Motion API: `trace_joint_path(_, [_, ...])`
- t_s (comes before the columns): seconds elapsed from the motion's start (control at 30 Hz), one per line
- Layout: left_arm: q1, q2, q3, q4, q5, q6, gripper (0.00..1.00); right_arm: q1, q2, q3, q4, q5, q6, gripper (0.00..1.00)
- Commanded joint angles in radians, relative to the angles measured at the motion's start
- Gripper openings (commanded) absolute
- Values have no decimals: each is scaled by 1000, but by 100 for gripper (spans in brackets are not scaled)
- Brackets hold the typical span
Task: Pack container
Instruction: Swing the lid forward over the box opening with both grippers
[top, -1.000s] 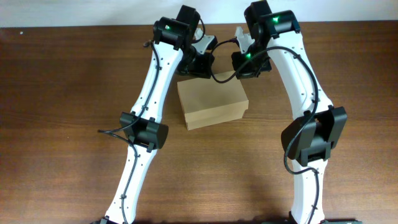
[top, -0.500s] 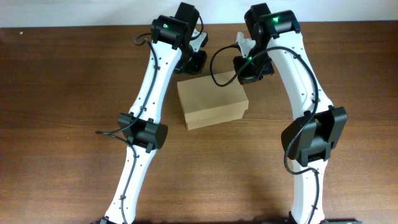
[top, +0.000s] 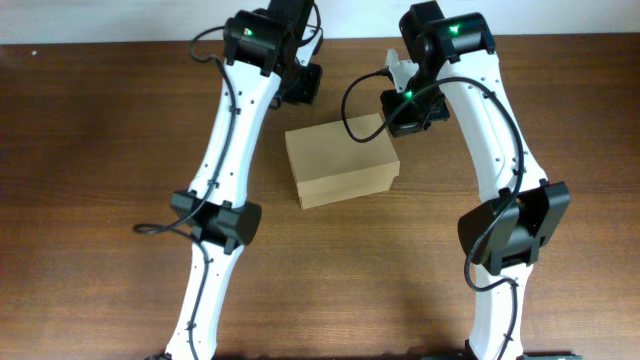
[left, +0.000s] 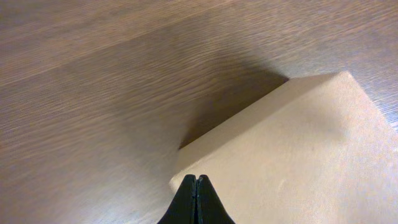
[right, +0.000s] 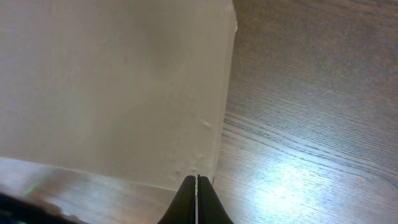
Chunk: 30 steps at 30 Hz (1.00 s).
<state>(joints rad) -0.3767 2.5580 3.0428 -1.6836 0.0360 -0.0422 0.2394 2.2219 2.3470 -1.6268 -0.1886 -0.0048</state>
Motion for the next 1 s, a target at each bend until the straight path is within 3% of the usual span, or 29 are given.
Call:
trace_joint_path(0.0, [-4, -137, -103, -4, -109, 13, 2, 10, -56, 17, 12, 29, -6, 4])
trace_joint_path(0.27, [-14, -385, -271, -4, -159, 36, 2, 54, -165, 17, 44, 146, 20, 4])
trace_joint_path(0.47, [-36, -533, -512, -4, -208, 34, 2, 113, -202, 17, 2, 177, 20, 4])
trace_joint_path(0.77, [-50, -554, -873, 75, -129, 31, 2, 119, -202, -126, 90, 87, 21, 4])
trace_joint_path(0.97, [-64, -554, -993, 178, -74, 36, 2, 117, -202, -280, 193, 84, 37, 4])
